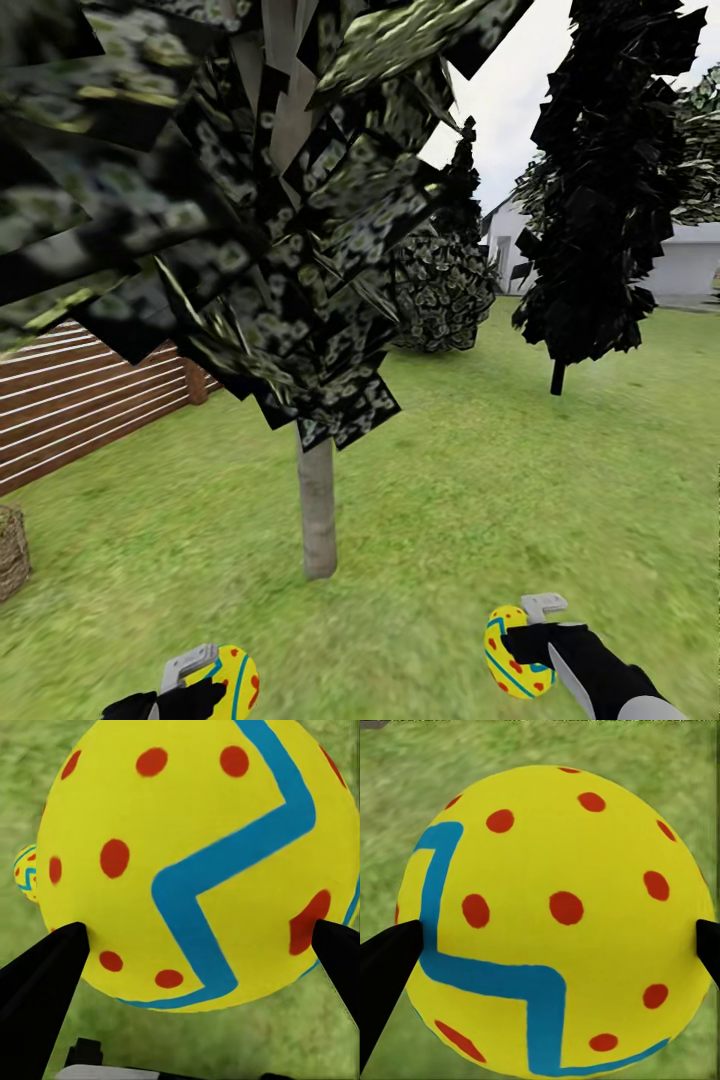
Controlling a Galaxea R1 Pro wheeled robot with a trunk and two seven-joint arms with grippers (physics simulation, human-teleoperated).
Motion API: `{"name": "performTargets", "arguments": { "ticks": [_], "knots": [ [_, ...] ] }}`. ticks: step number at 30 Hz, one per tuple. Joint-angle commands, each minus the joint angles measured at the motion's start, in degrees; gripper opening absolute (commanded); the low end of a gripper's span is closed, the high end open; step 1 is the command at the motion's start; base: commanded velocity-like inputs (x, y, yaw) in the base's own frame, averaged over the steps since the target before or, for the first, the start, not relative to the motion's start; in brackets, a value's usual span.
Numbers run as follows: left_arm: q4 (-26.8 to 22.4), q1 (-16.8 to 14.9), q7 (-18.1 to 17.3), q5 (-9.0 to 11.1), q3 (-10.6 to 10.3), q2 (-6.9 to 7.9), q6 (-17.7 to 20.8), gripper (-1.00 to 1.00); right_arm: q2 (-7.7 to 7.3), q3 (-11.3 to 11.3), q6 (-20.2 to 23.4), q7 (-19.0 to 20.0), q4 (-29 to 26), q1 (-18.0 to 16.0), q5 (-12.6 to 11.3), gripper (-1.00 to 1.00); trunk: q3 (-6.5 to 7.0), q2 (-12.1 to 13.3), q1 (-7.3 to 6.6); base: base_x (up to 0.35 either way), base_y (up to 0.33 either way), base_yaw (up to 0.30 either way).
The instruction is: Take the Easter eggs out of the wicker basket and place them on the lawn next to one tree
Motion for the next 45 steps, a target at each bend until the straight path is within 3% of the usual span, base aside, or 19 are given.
{"name": "performTargets", "arguments": {
  "ticks": [1, 6, 19, 26, 39, 45],
  "knots": [
    [-0.11, -0.05, -0.52, -0.56, 0.44, -0.14, 0.26, -1.0, -0.07, 0.4, 0.23, 0.05, -0.08, 0.0, -0.23, -1.0, -0.03, -0.05, 0.04, 0.114, -0.307, 0.0],
    [-0.11, -0.08, -0.62, -0.46, 0.53, -0.45, 0.11, -1.0, -0.06, 0.4, 0.19, 0.04, -0.07, 0.0, -0.3, -1.0, -0.03, -0.05, 0.04, 0.02, -0.059, 0.039],
    [-0.02, -0.05, -0.27, -0.43, 0.53, -0.34, -0.35, -1.0, 0.11, 0.43, 0.2, 0.03, -0.08, 0.0, -0.18, -1.0, -0.03, -0.05, 0.04, 0.0, -0.021, 0.288],
    [0.06, -0.08, -0.19, -0.61, 0.44, -0.37, -0.27, -1.0, 0.69, 0.41, 0.29, 0.03, -0.07, 0.0, -0.18, -1.0, -0.03, -0.05, 0.04, 0.044, -0.294, 0.264],
    [1.39, -0.08, -0.19, -0.61, 0.44, -0.49, -0.26, -1.0, 1.26, 0.48, 0.2, 0.04, 0.93, 0.0, -0.15, -1.0, -0.03, -0.05, 0.04, 0.073, -0.317, 0.012],
    [1.9, -0.06, -0.12, -0.7, 0.36, -1.59, -0.18, -1.0, 1.55, 0.49, 0.2, 0.04, 1.15, 0.0, -0.15, -1.0, -0.03, -0.05, 0.04, -0.196, -0.264, 0.0]
  ]
}}
